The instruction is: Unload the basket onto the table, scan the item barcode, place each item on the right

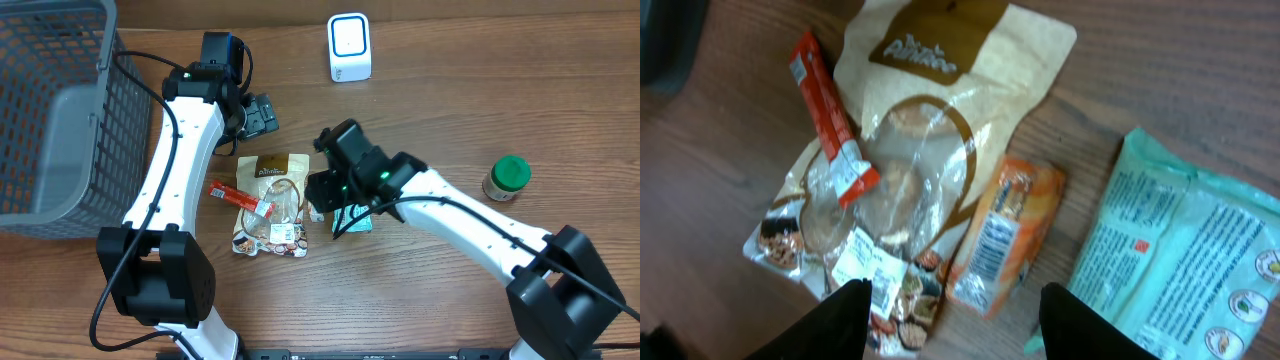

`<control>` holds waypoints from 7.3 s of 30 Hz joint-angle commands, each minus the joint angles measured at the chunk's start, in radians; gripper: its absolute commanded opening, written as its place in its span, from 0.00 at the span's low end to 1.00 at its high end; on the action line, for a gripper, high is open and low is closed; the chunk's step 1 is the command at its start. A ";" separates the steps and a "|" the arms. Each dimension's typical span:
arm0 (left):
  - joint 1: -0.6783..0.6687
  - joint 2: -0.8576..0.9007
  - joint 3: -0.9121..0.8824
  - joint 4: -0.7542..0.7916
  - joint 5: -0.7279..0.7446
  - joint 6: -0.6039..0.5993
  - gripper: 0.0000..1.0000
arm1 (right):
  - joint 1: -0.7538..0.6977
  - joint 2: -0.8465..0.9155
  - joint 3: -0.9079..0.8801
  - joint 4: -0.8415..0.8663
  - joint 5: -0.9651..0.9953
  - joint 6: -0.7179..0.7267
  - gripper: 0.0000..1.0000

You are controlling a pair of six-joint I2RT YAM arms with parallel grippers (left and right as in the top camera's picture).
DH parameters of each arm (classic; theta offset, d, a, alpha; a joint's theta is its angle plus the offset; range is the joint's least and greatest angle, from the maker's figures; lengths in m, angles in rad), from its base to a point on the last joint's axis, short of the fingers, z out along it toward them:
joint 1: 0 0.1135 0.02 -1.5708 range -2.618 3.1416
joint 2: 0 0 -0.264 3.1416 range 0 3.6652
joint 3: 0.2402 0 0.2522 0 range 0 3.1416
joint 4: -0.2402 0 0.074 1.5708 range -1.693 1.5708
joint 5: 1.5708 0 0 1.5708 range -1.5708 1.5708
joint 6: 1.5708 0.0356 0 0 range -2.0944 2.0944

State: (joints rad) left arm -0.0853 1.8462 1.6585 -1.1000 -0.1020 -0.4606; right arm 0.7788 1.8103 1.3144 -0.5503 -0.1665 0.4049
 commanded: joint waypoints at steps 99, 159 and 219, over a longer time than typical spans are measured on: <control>0.000 -0.016 0.012 0.001 -0.010 0.011 1.00 | -0.130 -0.019 -0.299 -0.132 0.719 0.138 0.51; 0.000 -0.016 0.012 0.000 -0.010 0.011 1.00 | -0.499 -0.164 -0.360 -0.076 0.059 -0.144 0.25; 0.000 -0.016 0.012 0.000 -0.010 0.011 1.00 | -0.499 -0.127 -0.360 -0.055 0.048 -0.143 0.30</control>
State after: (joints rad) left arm -0.0853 1.8462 1.6585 -1.1000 -0.1024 -0.4606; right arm 0.2821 1.6547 0.9581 -0.6167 -0.1081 0.2611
